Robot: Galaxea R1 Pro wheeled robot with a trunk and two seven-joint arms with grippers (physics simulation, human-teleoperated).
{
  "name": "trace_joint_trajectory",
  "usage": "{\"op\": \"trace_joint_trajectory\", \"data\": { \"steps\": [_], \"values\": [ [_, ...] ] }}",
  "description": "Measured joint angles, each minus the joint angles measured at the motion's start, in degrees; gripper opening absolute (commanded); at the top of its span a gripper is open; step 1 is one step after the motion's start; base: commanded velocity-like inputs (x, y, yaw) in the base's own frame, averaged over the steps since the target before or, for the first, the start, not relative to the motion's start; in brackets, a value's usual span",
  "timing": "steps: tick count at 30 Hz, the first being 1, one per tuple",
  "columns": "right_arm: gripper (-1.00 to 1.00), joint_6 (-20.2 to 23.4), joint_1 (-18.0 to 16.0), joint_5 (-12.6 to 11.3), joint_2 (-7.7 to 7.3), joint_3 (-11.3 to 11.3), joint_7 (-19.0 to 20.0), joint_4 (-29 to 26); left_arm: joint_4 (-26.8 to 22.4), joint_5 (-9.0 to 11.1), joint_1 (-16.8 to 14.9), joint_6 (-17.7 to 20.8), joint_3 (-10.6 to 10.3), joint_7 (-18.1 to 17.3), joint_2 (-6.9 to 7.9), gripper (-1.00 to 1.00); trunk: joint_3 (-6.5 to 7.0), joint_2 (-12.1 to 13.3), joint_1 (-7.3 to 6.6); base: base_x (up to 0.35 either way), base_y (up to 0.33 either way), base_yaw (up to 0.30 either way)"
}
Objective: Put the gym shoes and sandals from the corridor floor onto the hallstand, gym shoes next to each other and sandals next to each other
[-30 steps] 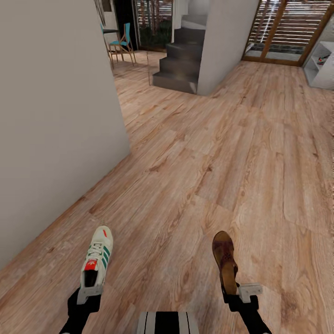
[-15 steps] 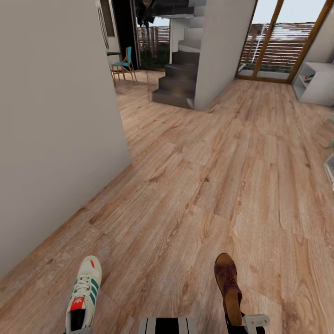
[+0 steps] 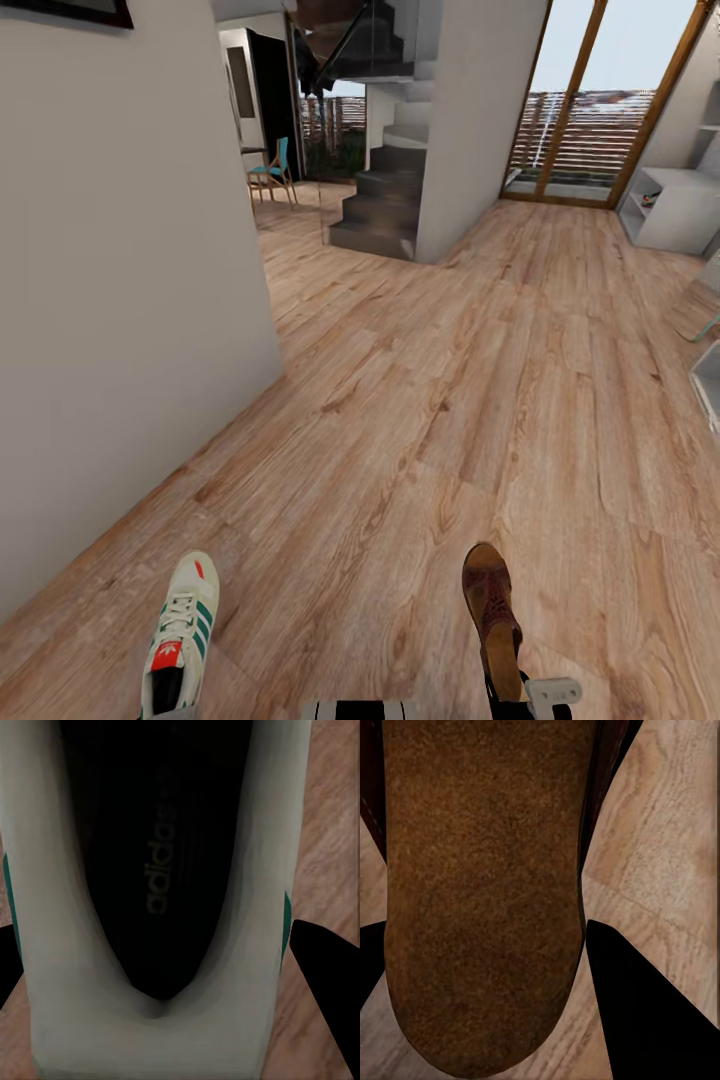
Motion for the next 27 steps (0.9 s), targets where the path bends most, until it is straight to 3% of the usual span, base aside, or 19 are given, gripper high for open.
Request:
{"op": "trace_joint_trajectory", "data": {
  "steps": [12, 27],
  "values": [
    [-1.00, 0.0, 0.0, 0.0, 0.00, 0.0, 0.0, 0.0, 0.1, -0.2, 0.0, 0.0, 0.0, -0.1, 0.04, -1.00, 3.21, 4.8, -2.64, 0.000, 0.000, -0.023],
    [-1.00, 0.1, 0.0, 0.0, 0.16, 0.0, 0.0, 0.0, 0.6, -0.4, 0.0, 0.0, -0.1, -0.1, -0.04, -1.00, 6.98, 10.8, -5.93, 0.000, 0.000, -0.208]
  ]
}}
